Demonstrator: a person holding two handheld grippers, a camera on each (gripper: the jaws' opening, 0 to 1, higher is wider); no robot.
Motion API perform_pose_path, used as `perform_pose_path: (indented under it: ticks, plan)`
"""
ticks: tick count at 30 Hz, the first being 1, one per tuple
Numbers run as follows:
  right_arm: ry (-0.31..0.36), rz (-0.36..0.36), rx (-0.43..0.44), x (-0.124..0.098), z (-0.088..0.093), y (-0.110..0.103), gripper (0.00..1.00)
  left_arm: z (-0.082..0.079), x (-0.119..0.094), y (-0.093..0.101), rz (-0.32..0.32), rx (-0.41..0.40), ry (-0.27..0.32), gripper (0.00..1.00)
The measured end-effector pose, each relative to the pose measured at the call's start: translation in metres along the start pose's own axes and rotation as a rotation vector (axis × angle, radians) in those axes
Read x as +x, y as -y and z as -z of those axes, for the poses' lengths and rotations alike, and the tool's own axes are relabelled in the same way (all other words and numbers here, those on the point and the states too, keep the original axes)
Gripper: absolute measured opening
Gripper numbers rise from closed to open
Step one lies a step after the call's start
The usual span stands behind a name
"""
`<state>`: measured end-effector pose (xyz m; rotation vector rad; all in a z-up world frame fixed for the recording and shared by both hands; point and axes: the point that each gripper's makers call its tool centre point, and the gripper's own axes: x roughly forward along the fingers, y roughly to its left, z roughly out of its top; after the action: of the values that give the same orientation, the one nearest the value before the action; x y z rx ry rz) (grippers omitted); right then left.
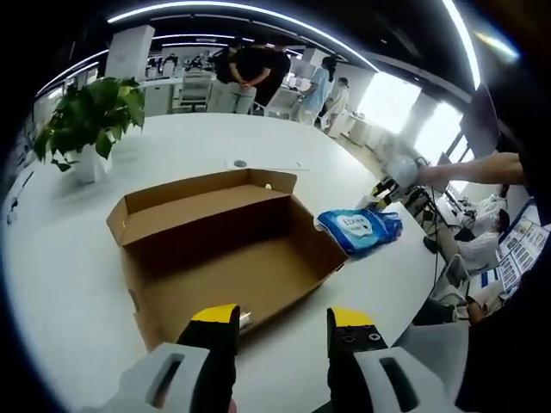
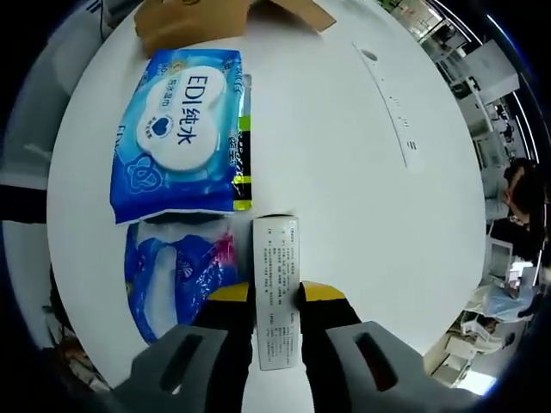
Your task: Operate the shoe box by opening the lid, removing the specified soft item, and placing it in the target area until the item is outside and the box remains undamaged.
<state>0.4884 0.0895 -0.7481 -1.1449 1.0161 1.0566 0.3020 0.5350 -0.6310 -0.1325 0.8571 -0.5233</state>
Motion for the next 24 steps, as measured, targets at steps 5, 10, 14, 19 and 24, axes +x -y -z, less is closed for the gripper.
perform_pose_path:
  ticks: [5, 10, 14, 19, 24]
  plan:
    - [0.001, -0.019, -0.027, 0.002, 0.001, 0.0, 0.17, 0.0, 0.0, 0.002, 0.003, -0.001, 0.0, 0.41]
    - [-0.005, -0.027, -0.049, 0.001, 0.001, -0.003, 0.17, 0.0, 0.0, 0.003, 0.004, 0.0, 0.001, 0.41]
    - [-0.014, -0.032, -0.067, 0.002, 0.003, -0.003, 0.18, 0.0, -0.001, 0.003, 0.005, 0.001, 0.002, 0.41]
    - [-0.033, -0.008, -0.065, -0.003, 0.007, -0.002, 0.21, -0.002, -0.001, 0.003, 0.009, 0.003, 0.008, 0.41]
    - [-0.036, 0.007, -0.038, -0.015, 0.01, -0.006, 0.22, -0.003, 0.003, 0.006, 0.024, 0.007, 0.012, 0.41]
